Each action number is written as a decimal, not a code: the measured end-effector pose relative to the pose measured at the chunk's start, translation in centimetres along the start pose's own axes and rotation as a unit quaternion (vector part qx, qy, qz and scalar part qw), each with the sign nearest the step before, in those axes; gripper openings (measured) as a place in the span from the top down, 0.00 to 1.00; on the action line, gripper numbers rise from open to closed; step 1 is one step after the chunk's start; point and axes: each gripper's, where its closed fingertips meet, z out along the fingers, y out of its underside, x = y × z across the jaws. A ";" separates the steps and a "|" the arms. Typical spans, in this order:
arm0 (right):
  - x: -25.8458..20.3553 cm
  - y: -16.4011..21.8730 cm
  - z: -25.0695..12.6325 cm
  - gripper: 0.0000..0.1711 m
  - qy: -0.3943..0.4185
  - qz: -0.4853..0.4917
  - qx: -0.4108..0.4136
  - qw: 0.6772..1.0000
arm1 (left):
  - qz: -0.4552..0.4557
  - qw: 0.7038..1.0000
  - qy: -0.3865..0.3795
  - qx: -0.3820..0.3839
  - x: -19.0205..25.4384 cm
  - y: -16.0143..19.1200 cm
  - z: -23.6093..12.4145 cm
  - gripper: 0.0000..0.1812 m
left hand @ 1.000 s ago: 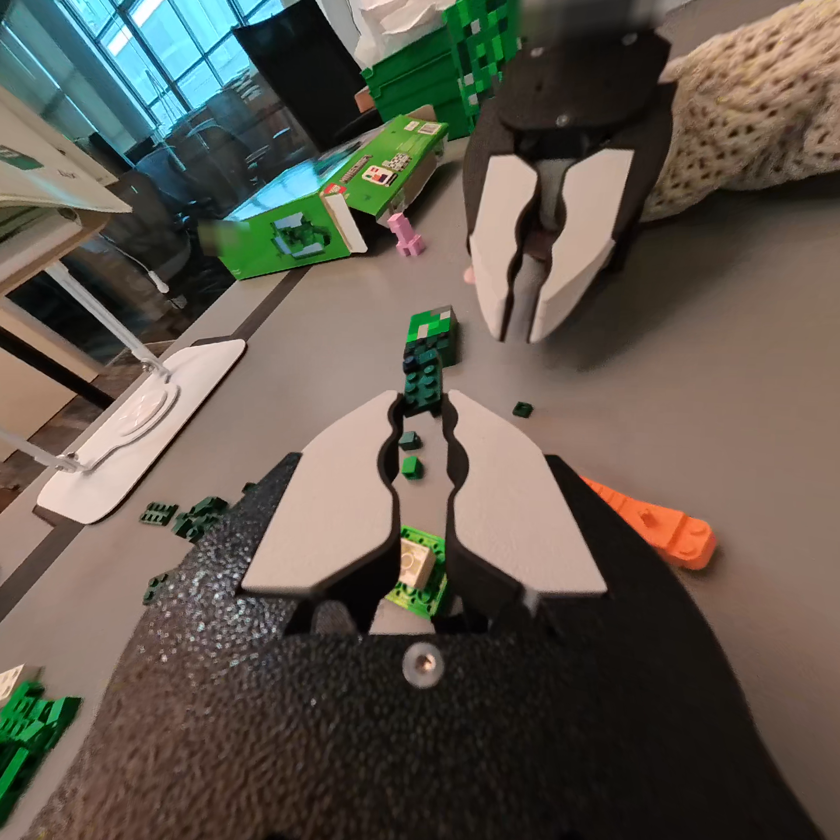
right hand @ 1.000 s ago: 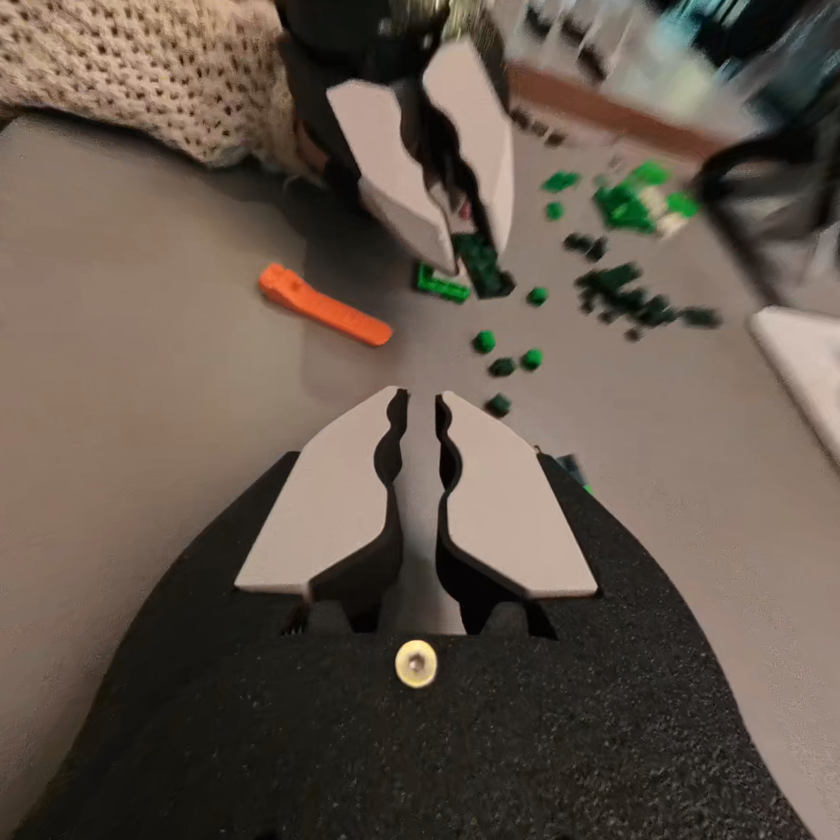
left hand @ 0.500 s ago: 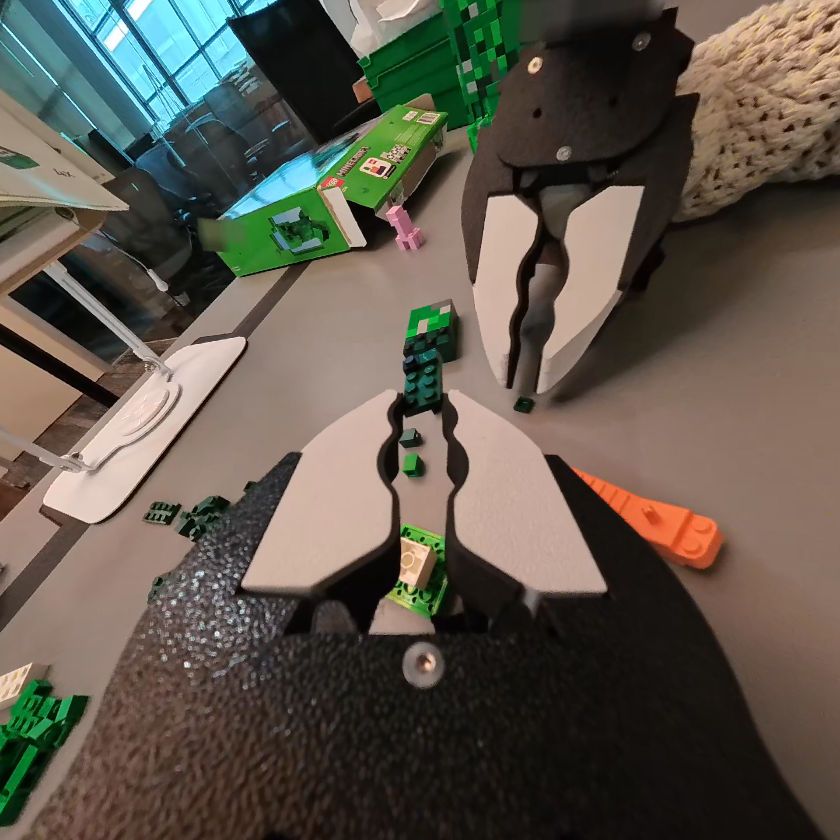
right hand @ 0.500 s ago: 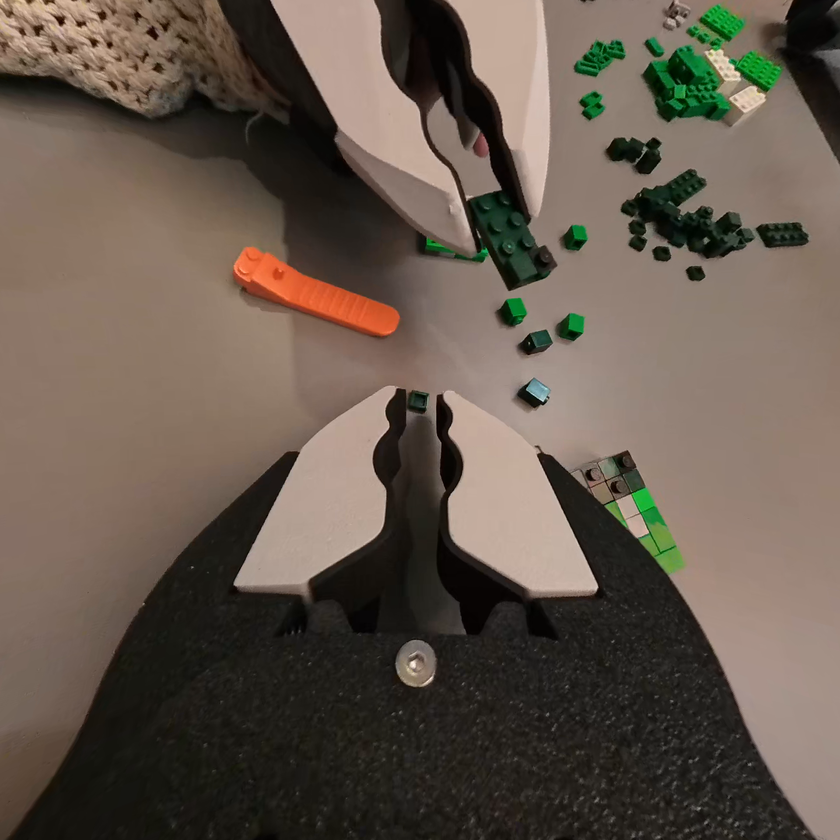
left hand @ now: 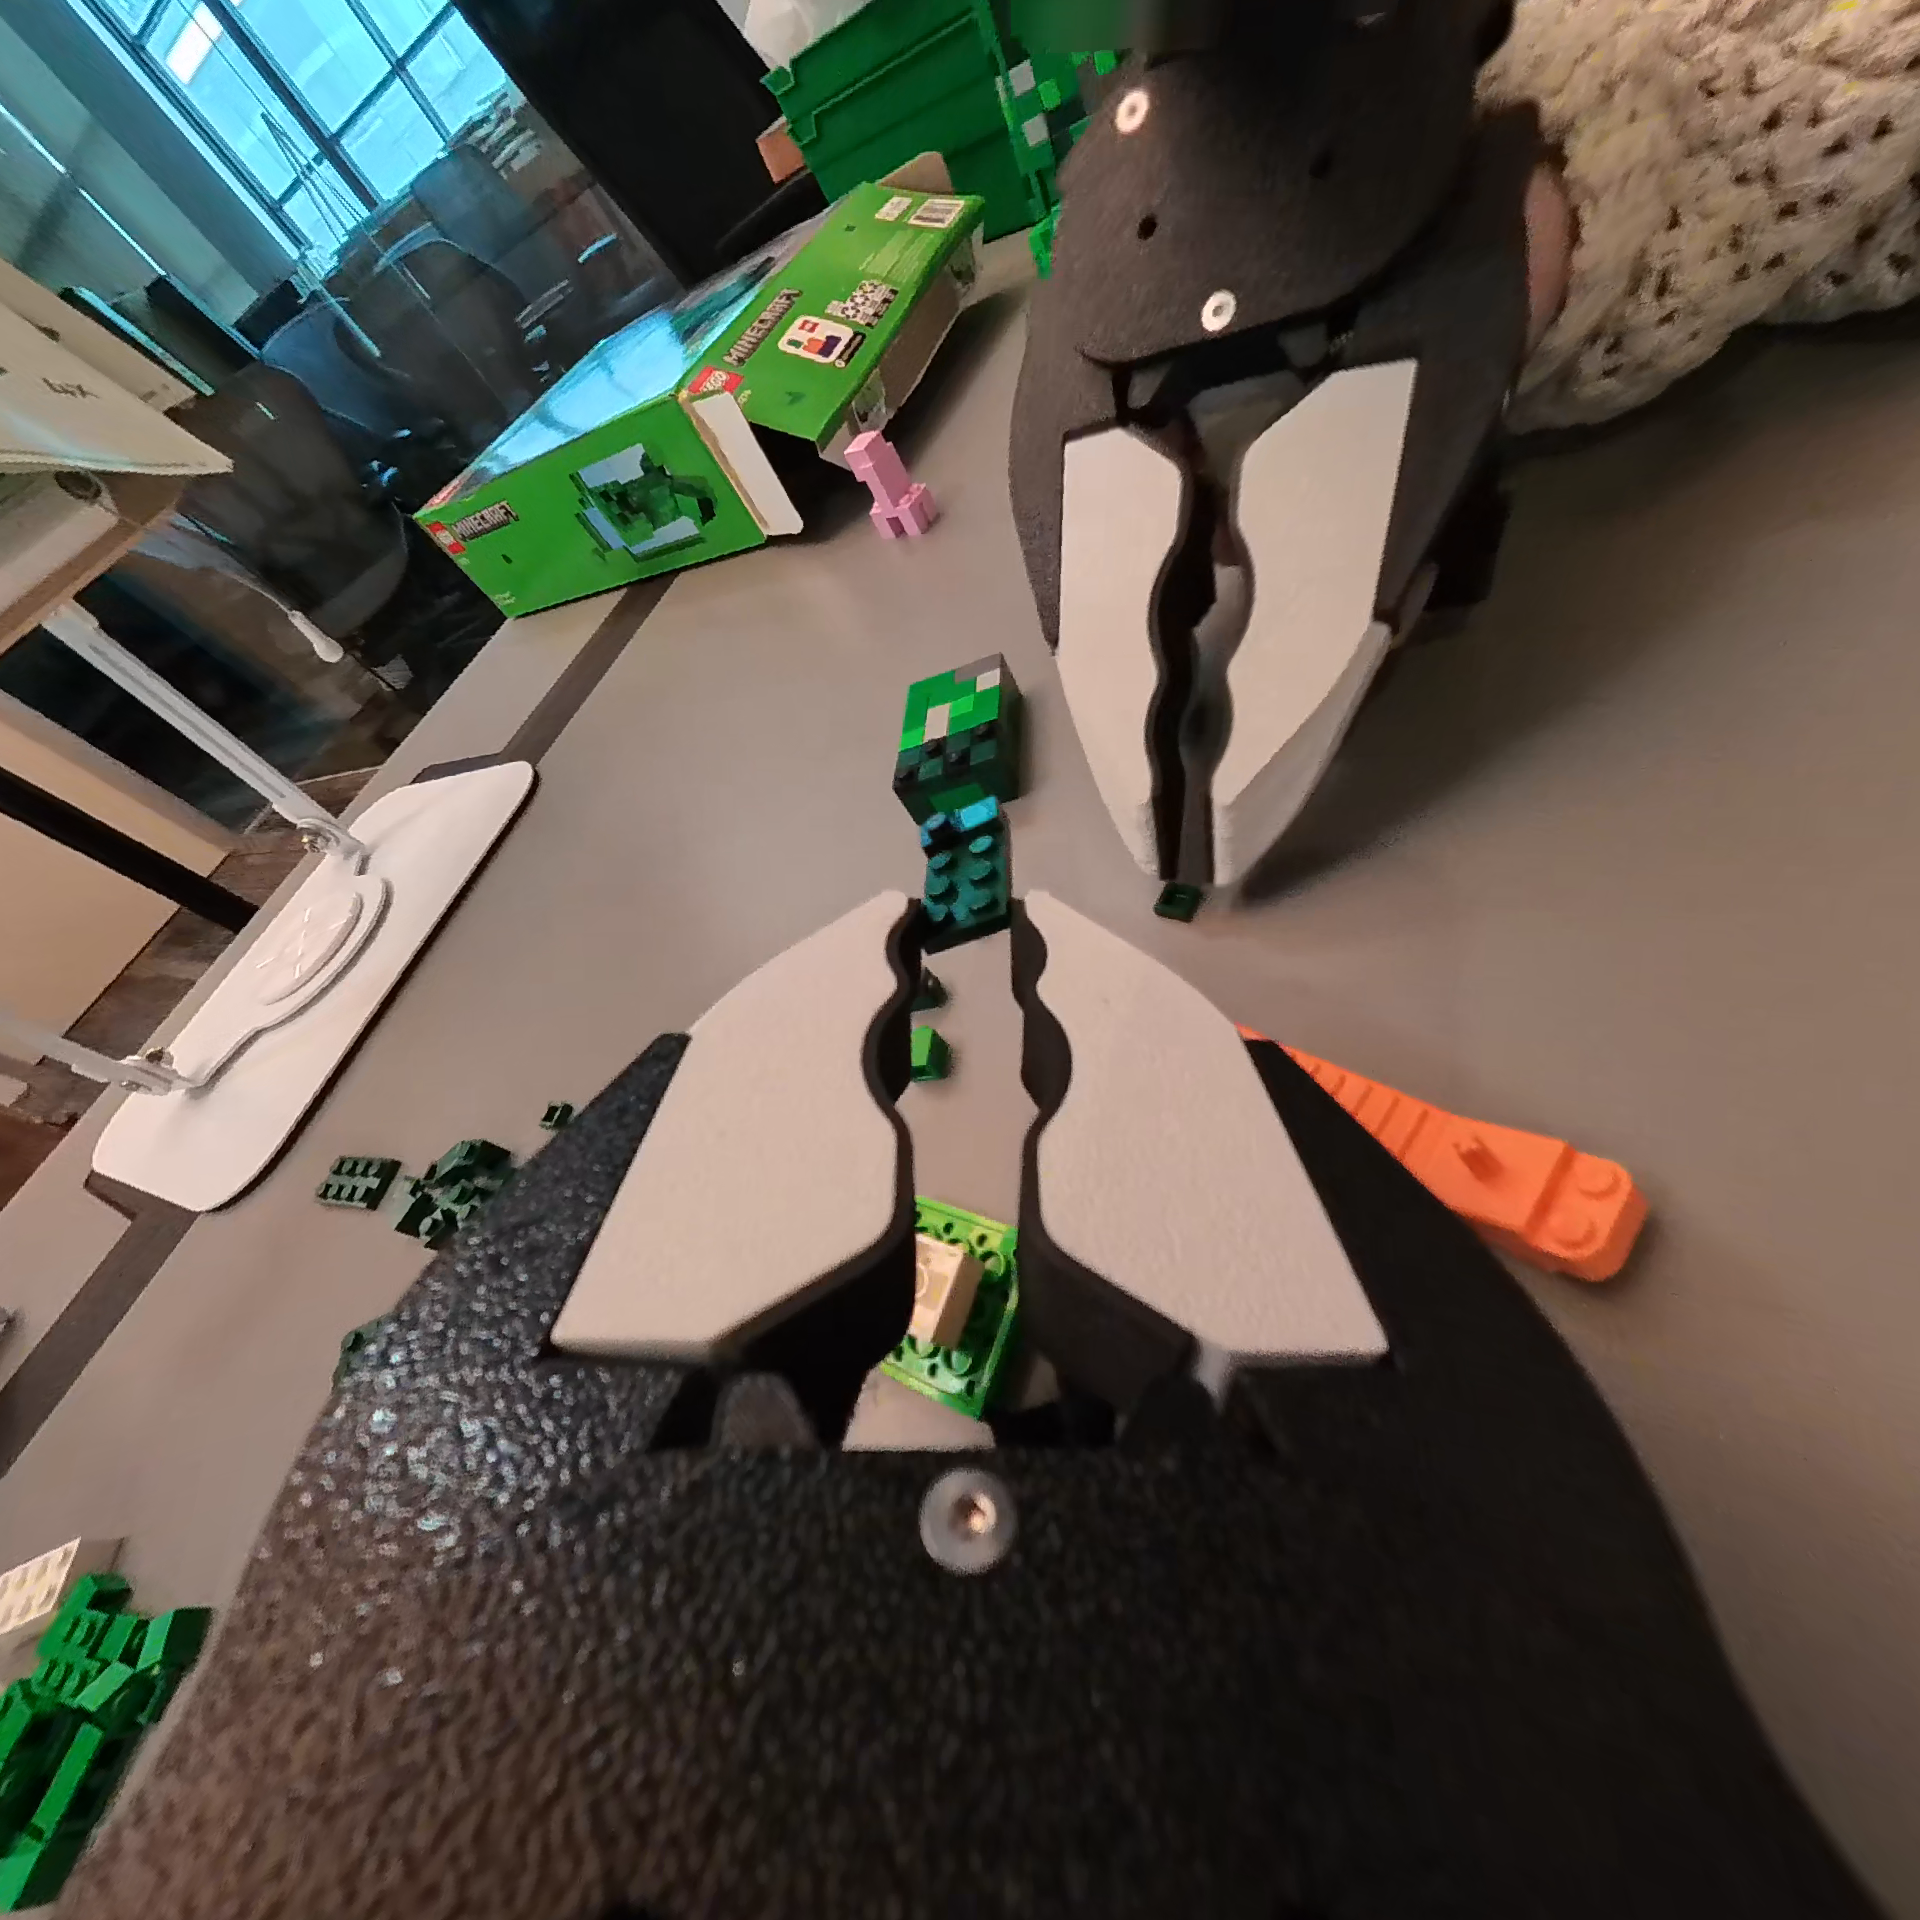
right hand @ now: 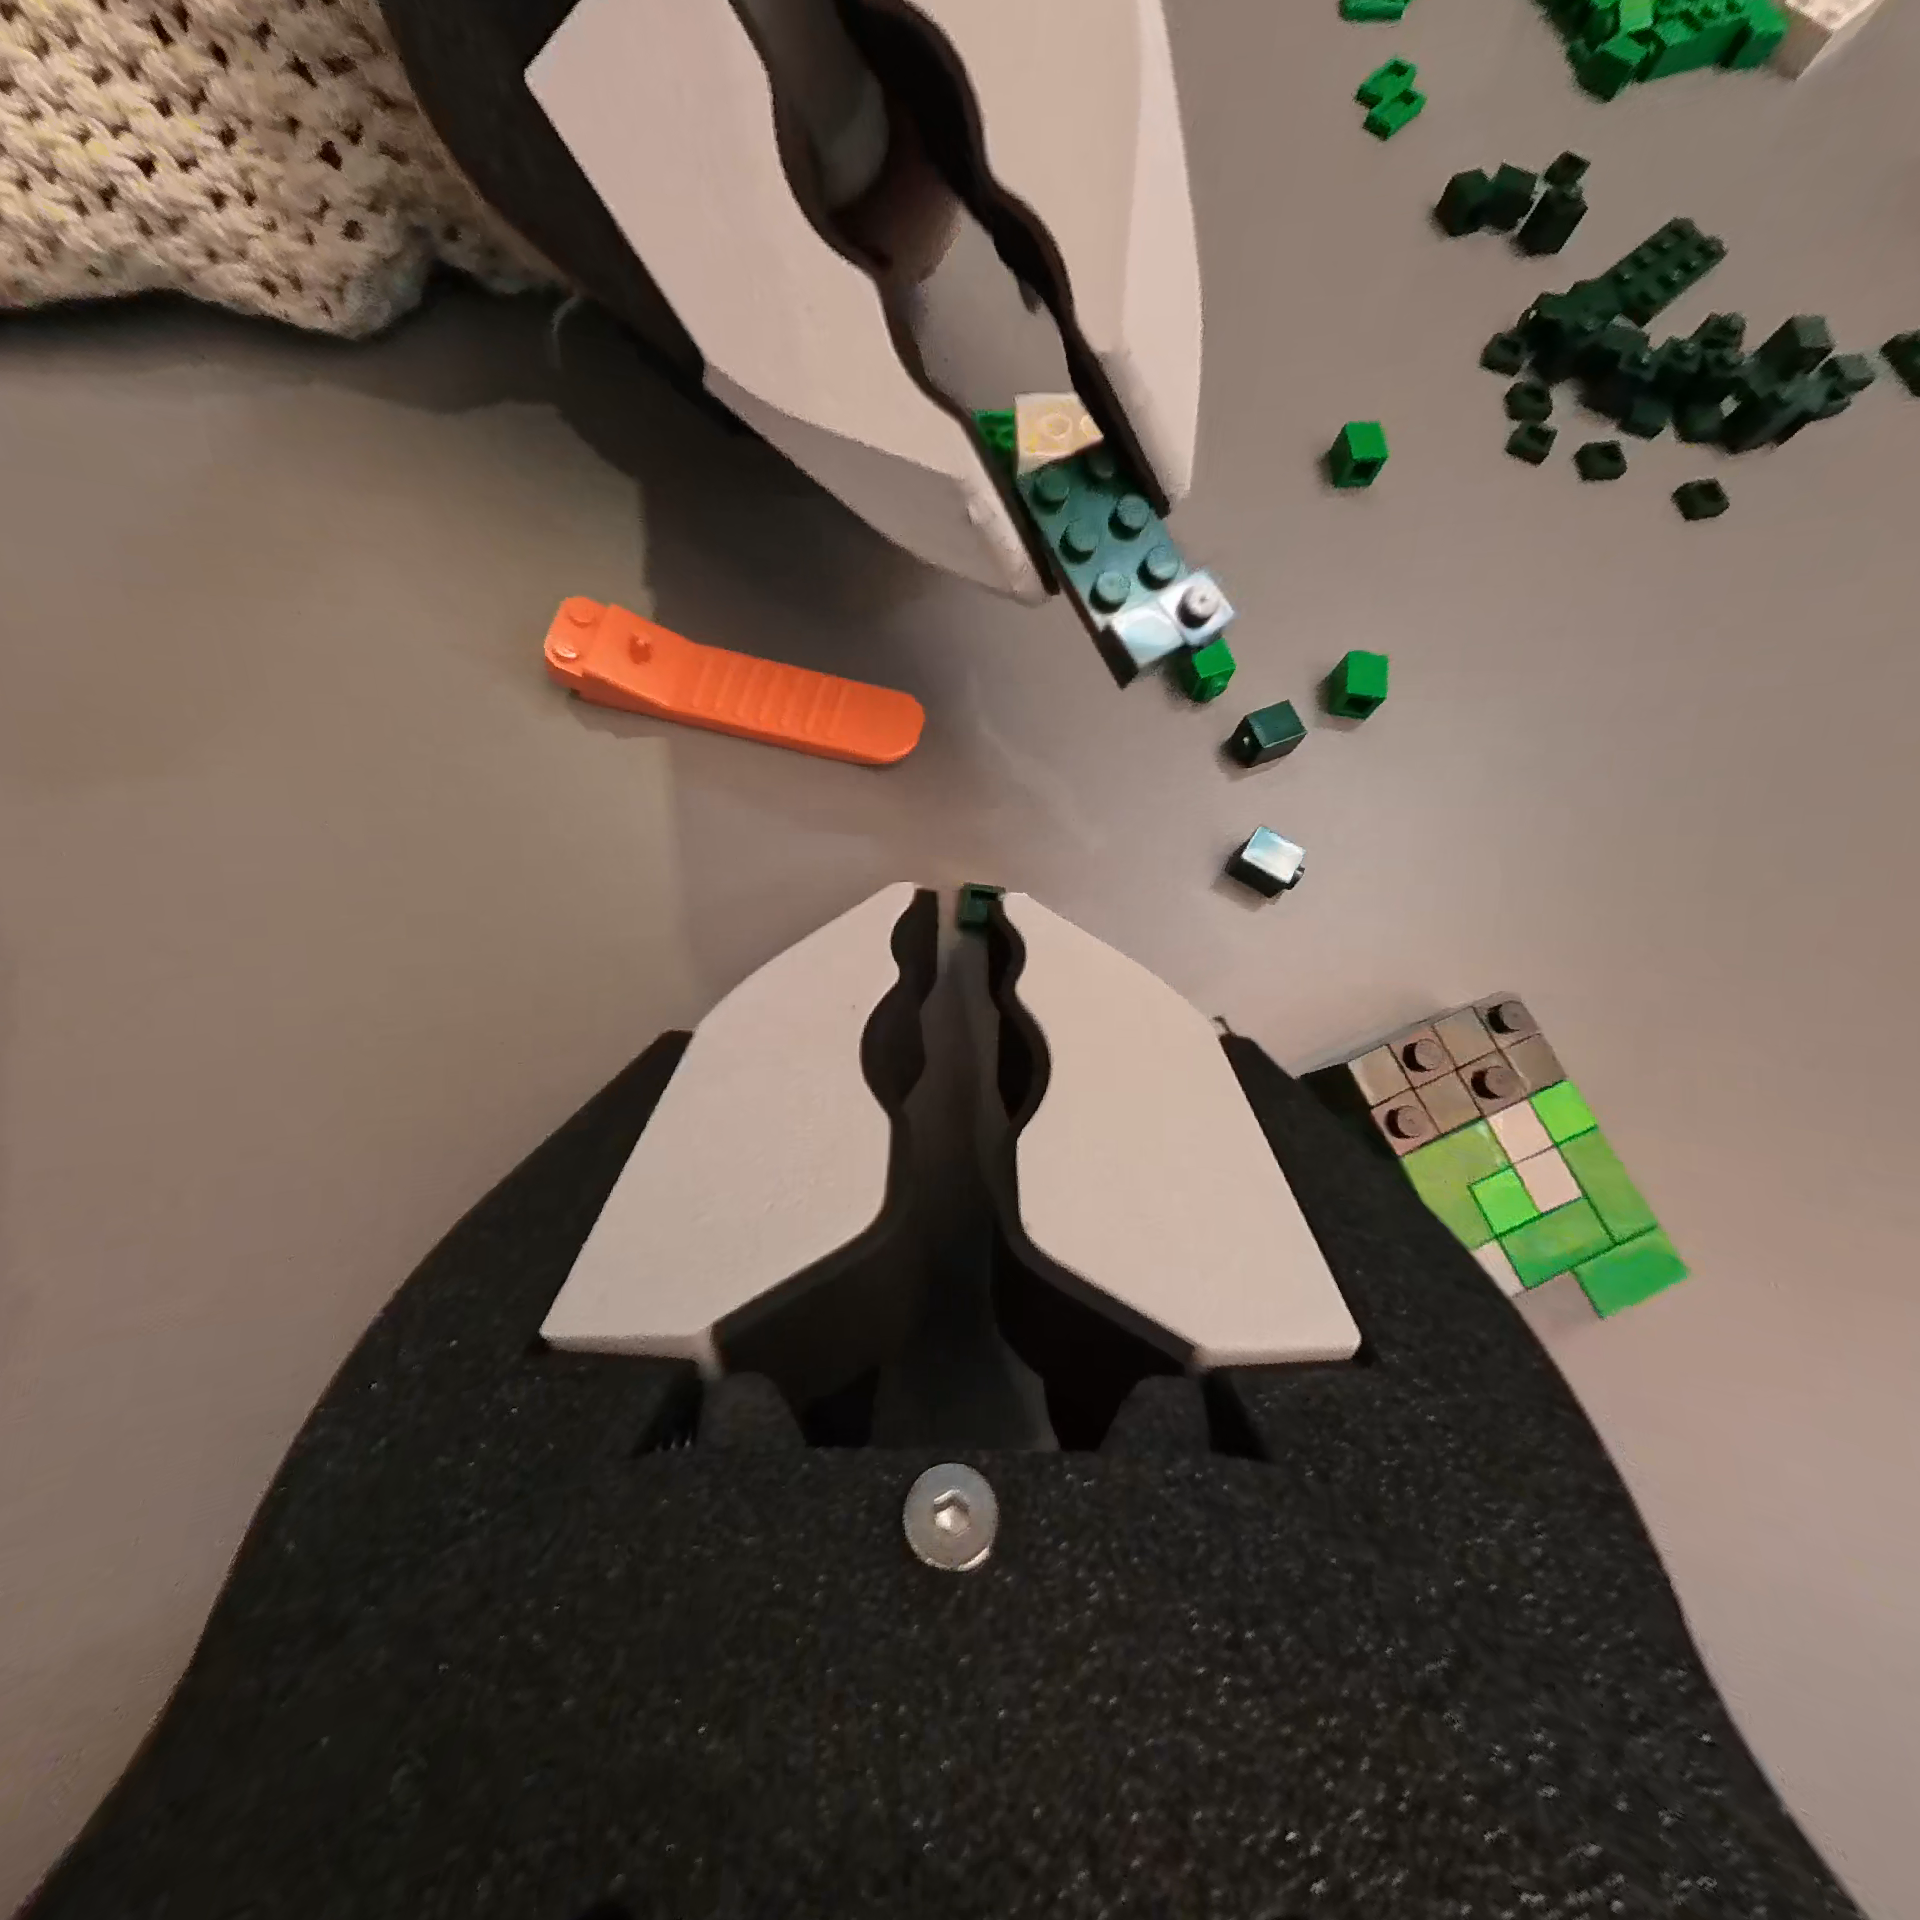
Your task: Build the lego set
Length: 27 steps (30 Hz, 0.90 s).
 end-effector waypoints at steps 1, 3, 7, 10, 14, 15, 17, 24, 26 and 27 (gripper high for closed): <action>-0.1 0.0 0.0 0.93 -0.006 0.002 0.001 1.000 | 0.002 1.000 0.001 -0.002 0.0 0.0 0.0 0.91; -0.1 0.0 0.0 0.92 -0.005 0.003 0.001 1.000 | 0.005 1.000 0.002 -0.005 0.1 0.1 0.1 0.91; 0.1 -0.1 0.2 0.91 0.004 0.005 -0.005 1.000 | 0.009 1.000 0.002 -0.008 0.2 0.2 0.2 0.91; 0.3 0.0 0.3 0.92 0.014 0.014 -0.019 1.000 | 0.013 1.000 0.003 -0.009 0.3 0.2 0.2 0.91; 0.5 0.2 0.5 0.95 0.024 0.021 -0.036 0.999 | 0.015 1.000 0.004 -0.012 0.4 0.3 0.3 0.91; 0.5 0.1 0.6 0.95 0.026 0.020 -0.037 0.999 | 0.016 1.000 0.004 -0.012 0.4 0.3 0.3 0.91; 0.5 0.1 0.7 0.96 0.027 0.014 -0.040 0.999 | 0.017 1.000 0.004 -0.009 0.4 0.2 0.2 0.91; 1.2 -0.6 0.5 0.96 0.059 -0.009 -0.016 0.998 | 0.008 1.000 0.008 0.011 0.4 -0.3 -0.2 0.91; 1.5 -1.1 0.1 0.96 0.081 -0.020 0.009 0.996 | 0.012 1.000 0.017 0.016 0.7 -0.4 -0.2 0.91; 1.5 -1.4 0.0 0.96 0.086 -0.024 0.025 0.996 | 0.015 1.000 0.019 0.015 0.9 -0.5 -0.2 0.91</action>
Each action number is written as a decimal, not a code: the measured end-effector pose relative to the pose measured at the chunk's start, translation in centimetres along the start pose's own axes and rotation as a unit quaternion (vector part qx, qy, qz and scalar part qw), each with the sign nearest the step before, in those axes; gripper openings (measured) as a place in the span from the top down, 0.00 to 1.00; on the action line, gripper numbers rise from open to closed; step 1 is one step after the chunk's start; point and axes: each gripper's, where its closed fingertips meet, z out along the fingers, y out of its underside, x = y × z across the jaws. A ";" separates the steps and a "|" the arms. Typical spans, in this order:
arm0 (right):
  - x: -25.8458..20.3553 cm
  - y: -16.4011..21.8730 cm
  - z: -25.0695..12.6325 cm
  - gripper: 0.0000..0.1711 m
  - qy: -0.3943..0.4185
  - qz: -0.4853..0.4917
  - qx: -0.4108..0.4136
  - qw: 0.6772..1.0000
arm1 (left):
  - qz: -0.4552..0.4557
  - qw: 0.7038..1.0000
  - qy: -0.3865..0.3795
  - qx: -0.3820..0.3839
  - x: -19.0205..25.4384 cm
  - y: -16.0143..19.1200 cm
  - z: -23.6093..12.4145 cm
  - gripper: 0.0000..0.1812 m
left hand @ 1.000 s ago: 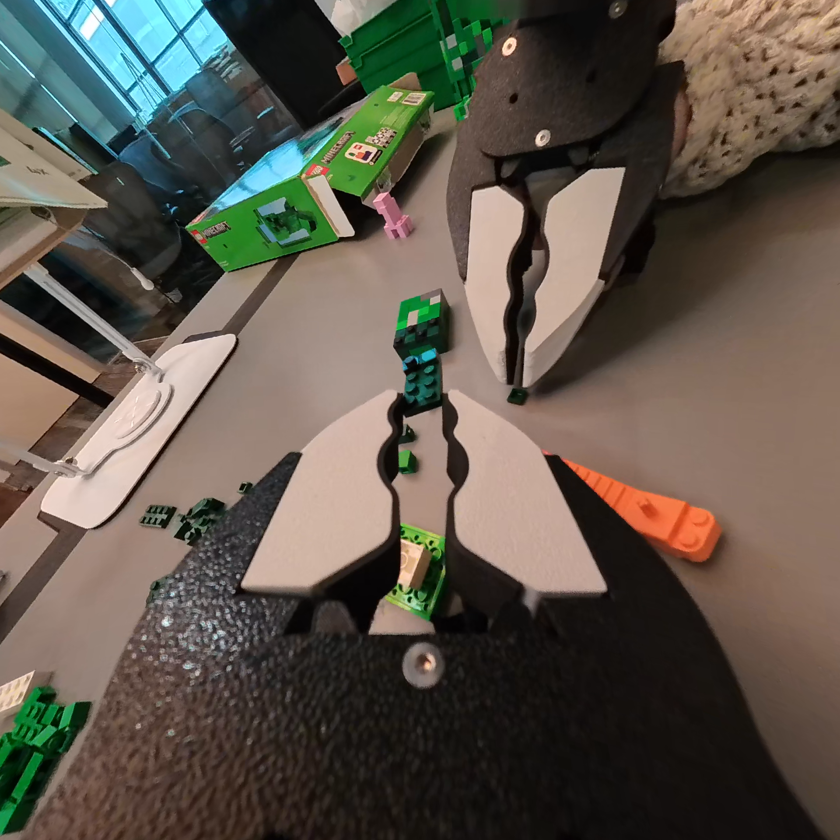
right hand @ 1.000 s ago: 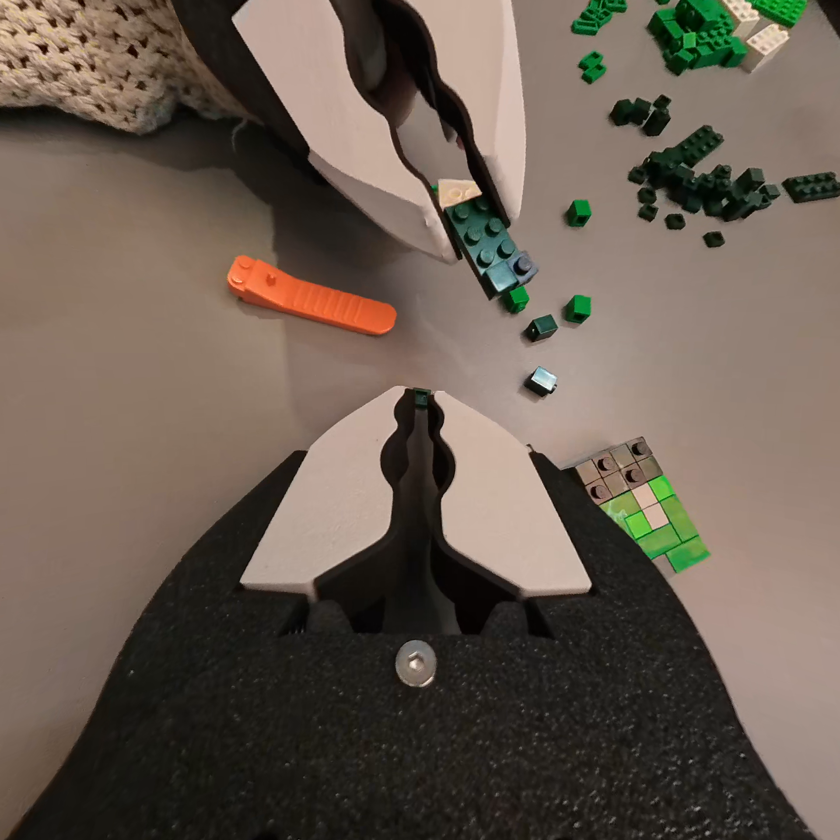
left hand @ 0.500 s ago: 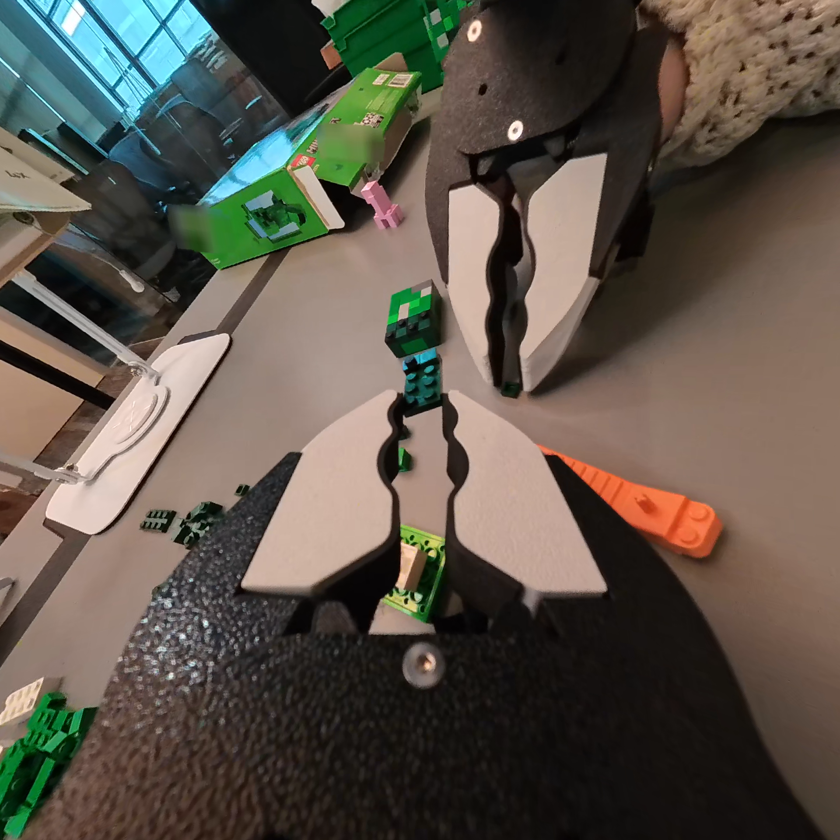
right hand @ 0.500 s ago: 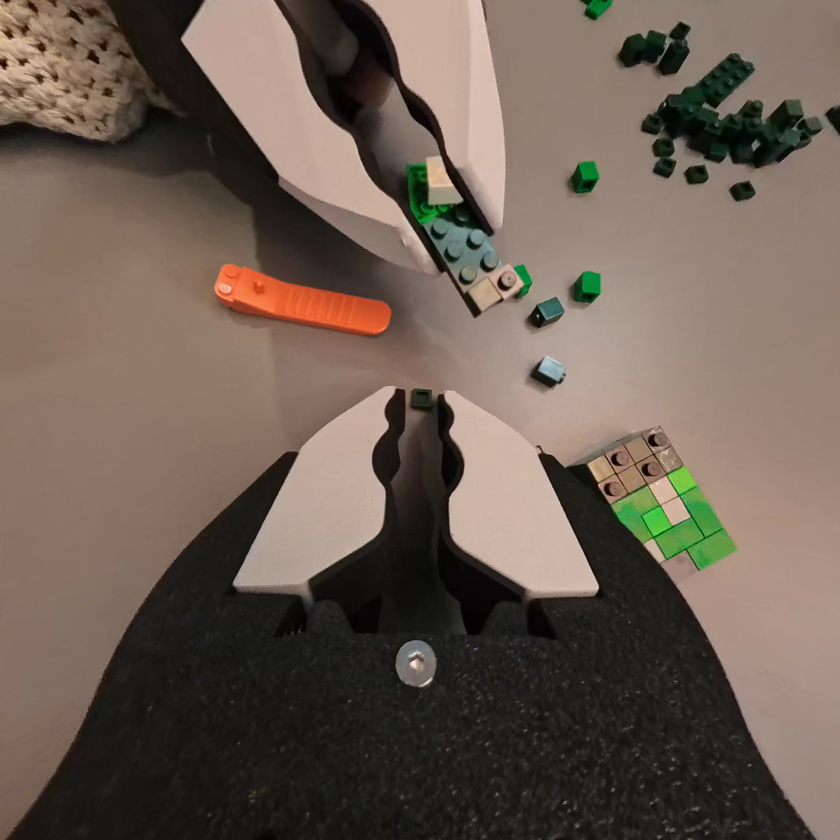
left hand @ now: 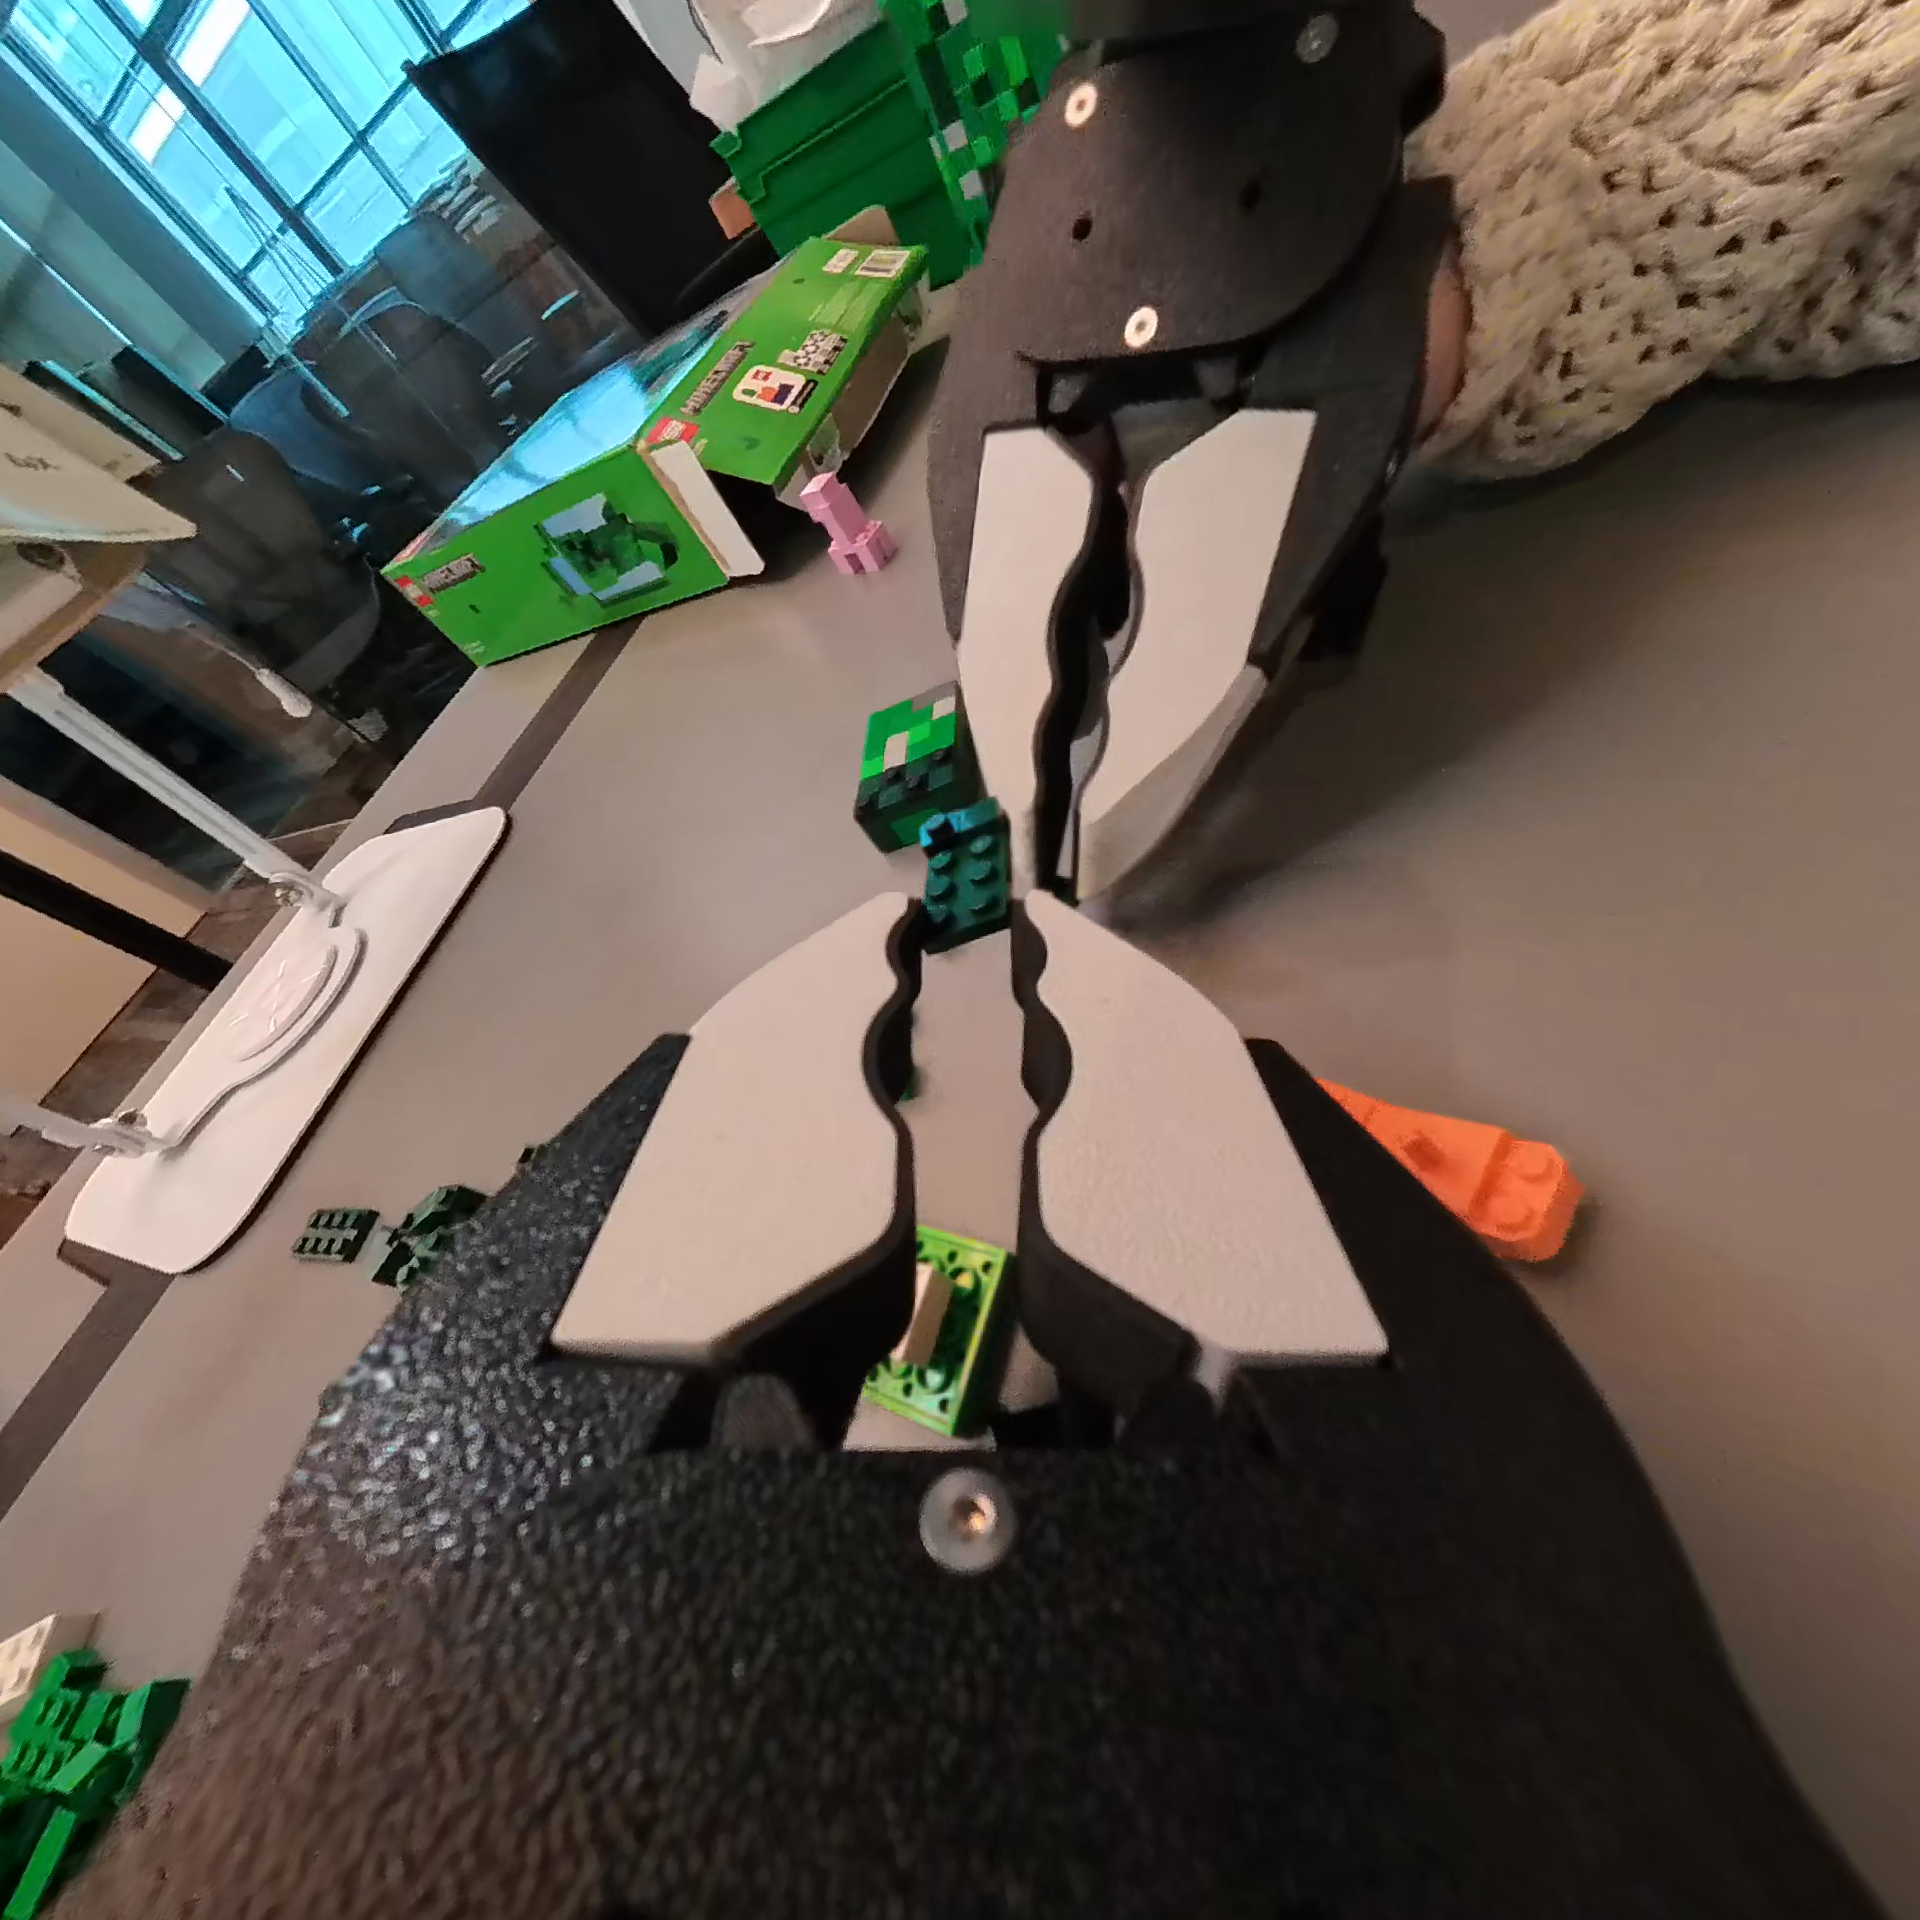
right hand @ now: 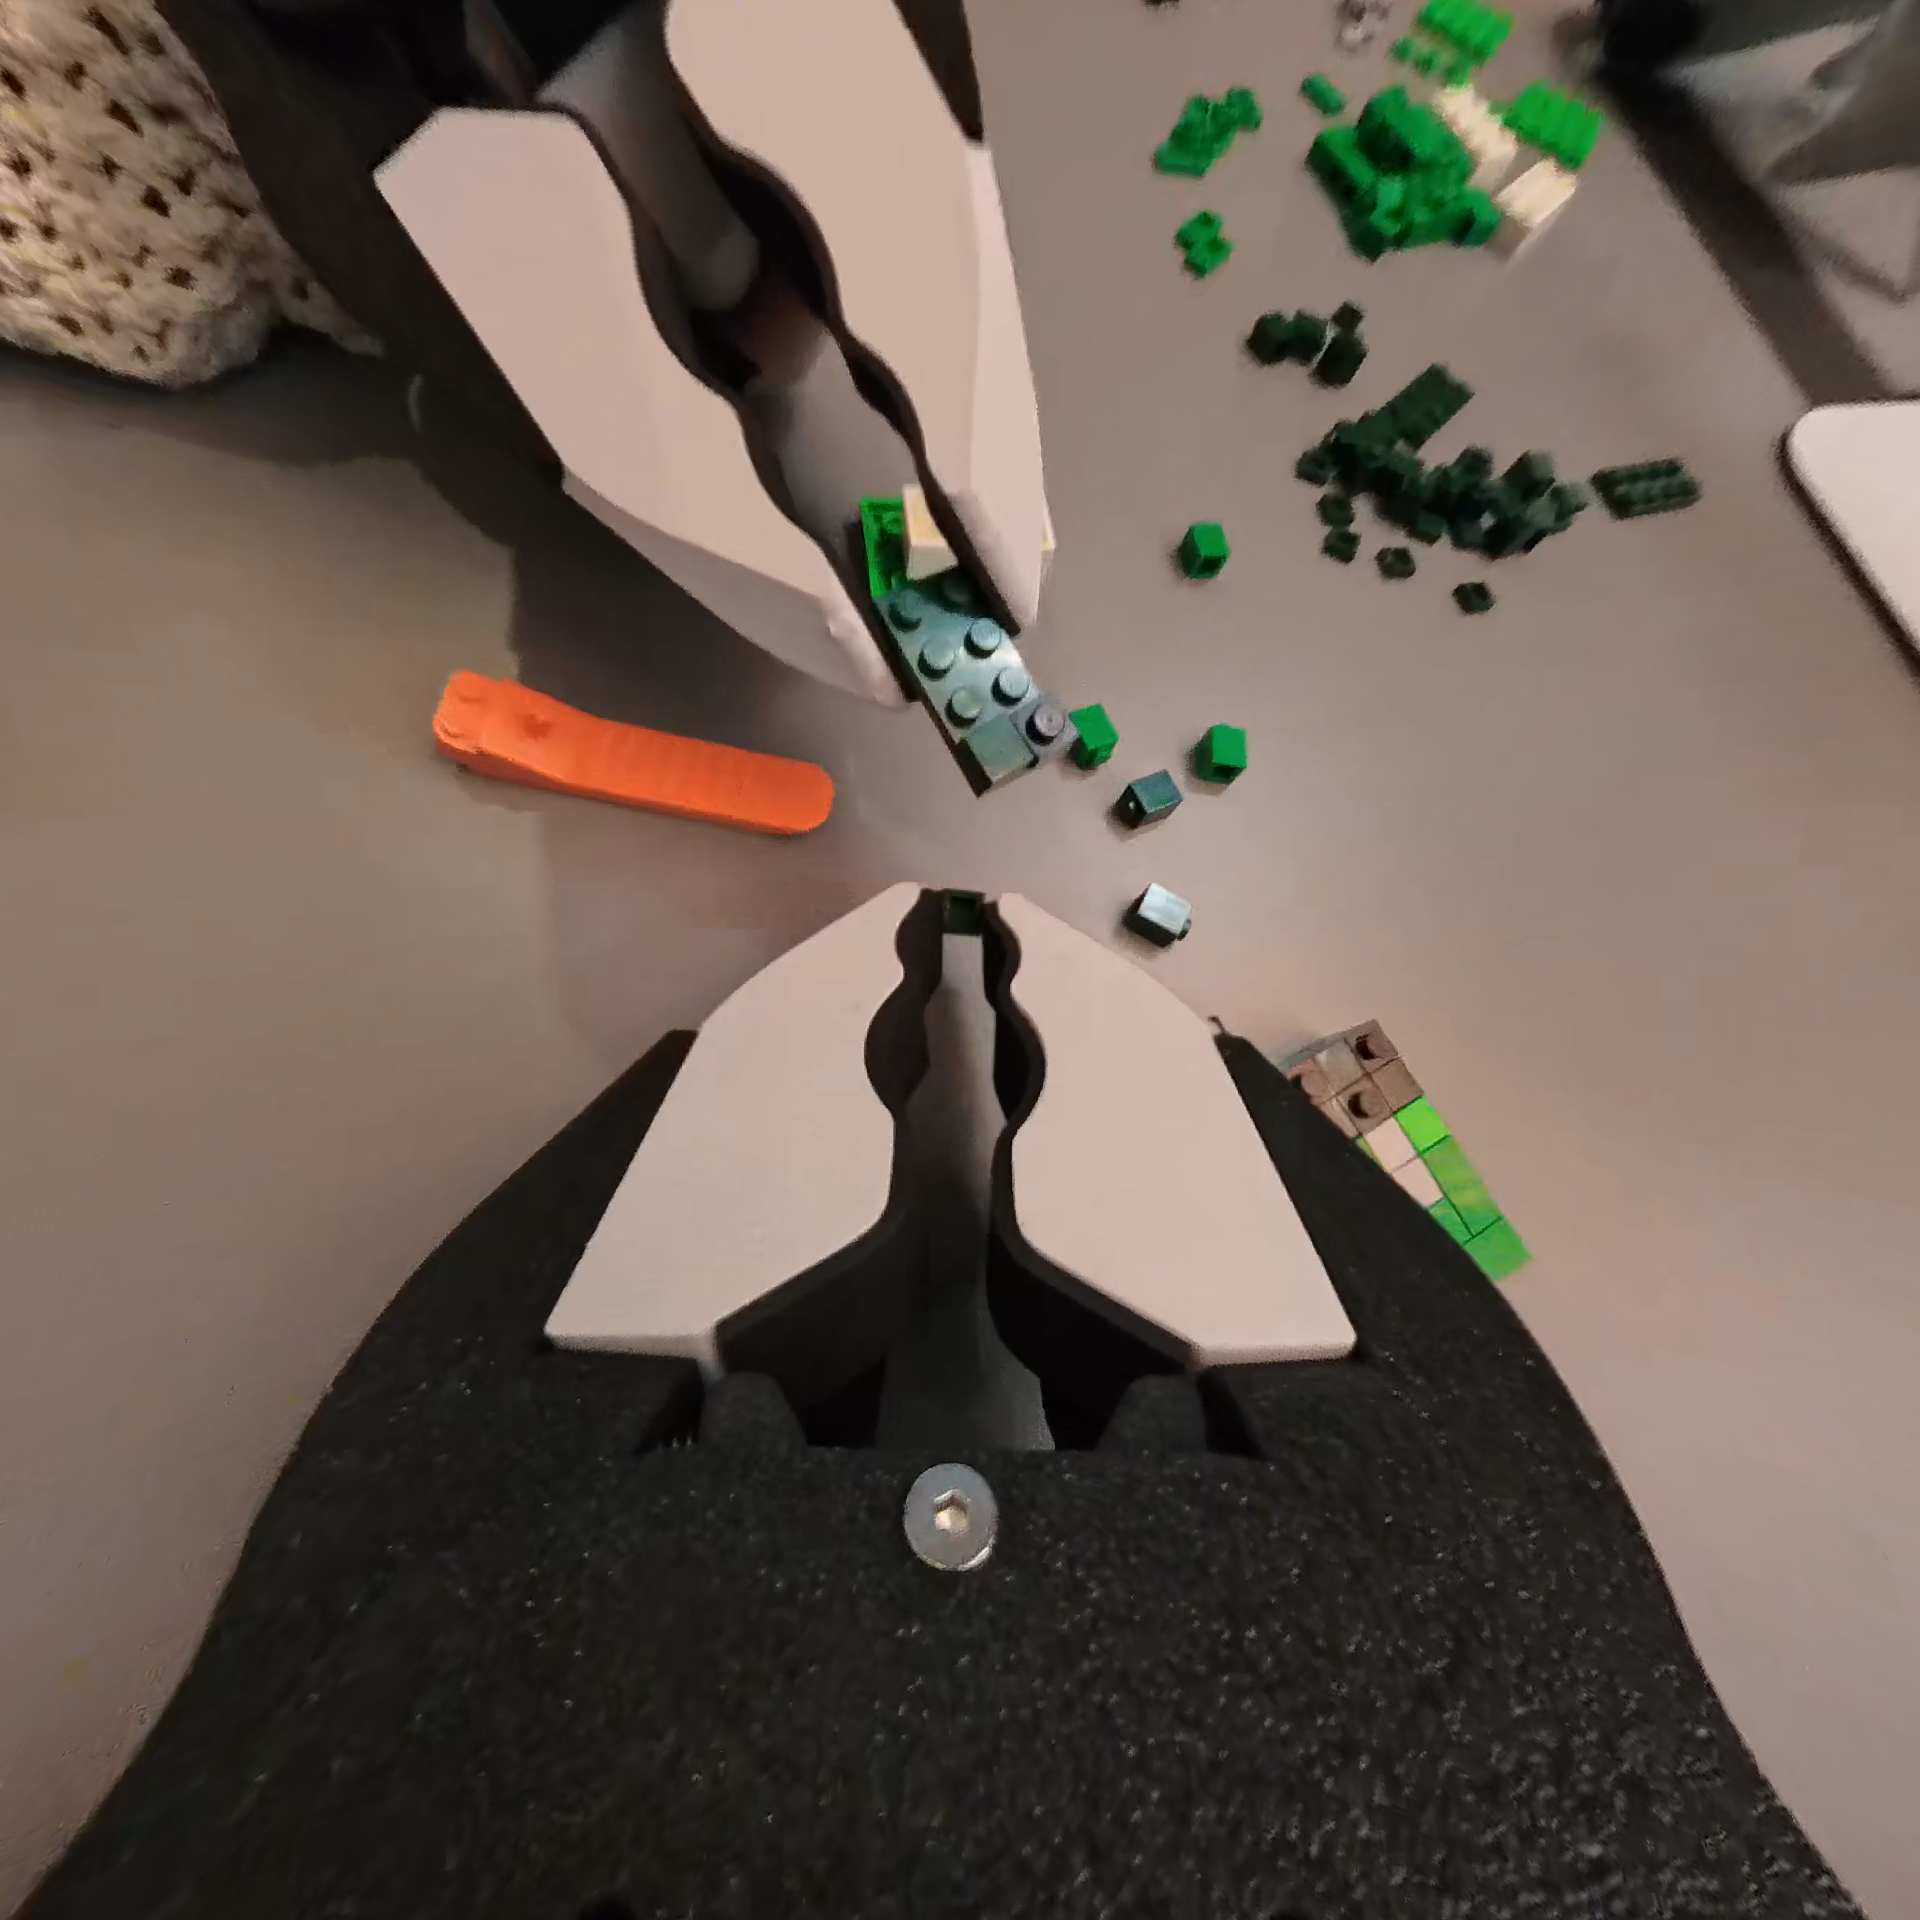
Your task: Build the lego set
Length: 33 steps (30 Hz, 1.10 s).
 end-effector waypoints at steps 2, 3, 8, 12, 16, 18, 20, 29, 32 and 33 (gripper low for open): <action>0.2 -0.3 -0.2 0.96 0.022 -0.006 0.019 1.000 | 0.005 1.000 -0.001 -0.003 0.1 0.0 0.1 0.91; 0.3 -0.5 -0.4 0.96 0.038 -0.019 0.028 0.999 | 0.007 1.000 -0.001 -0.004 0.1 0.1 0.1 0.91; 0.3 -1.0 -0.8 0.96 0.077 -0.060 0.052 0.994 | 0.009 1.000 -0.005 -0.004 0.1 0.1 0.1 0.91; 0.5 -1.0 -0.8 0.96 0.090 -0.064 0.052 0.993 | 0.001 1.000 -0.012 0.002 -0.4 0.0 0.0 0.91; 1.1 -1.4 -1.3 0.96 0.116 -0.060 0.071 0.989 | -0.005 1.000 -0.017 0.008 -0.6 -0.1 -0.1 0.91; 1.3 -1.6 -1.6 0.96 0.123 -0.053 0.083 0.988 | -0.006 1.000 -0.017 0.008 -0.6 -0.1 -0.2 0.91; 1.5 -1.9 -1.9 0.96 0.128 -0.048 0.095 0.986 | -0.004 1.000 -0.019 0.007 -0.6 -0.1 -0.2 0.91; 1.7 -2.1 -2.2 0.96 0.132 -0.039 0.108 0.984 | -0.002 1.000 -0.014 0.003 -0.4 -0.1 0.1 0.91; 1.6 -2.1 -2.2 0.96 0.133 -0.043 0.109 0.984 | -0.007 1.000 -0.001 0.018 0.2 -0.9 0.5 0.91; 1.7 -2.1 -2.2 0.96 0.132 -0.043 0.110 0.984 | 0.000 1.000 0.002 0.016 0.4 -0.9 0.6 0.91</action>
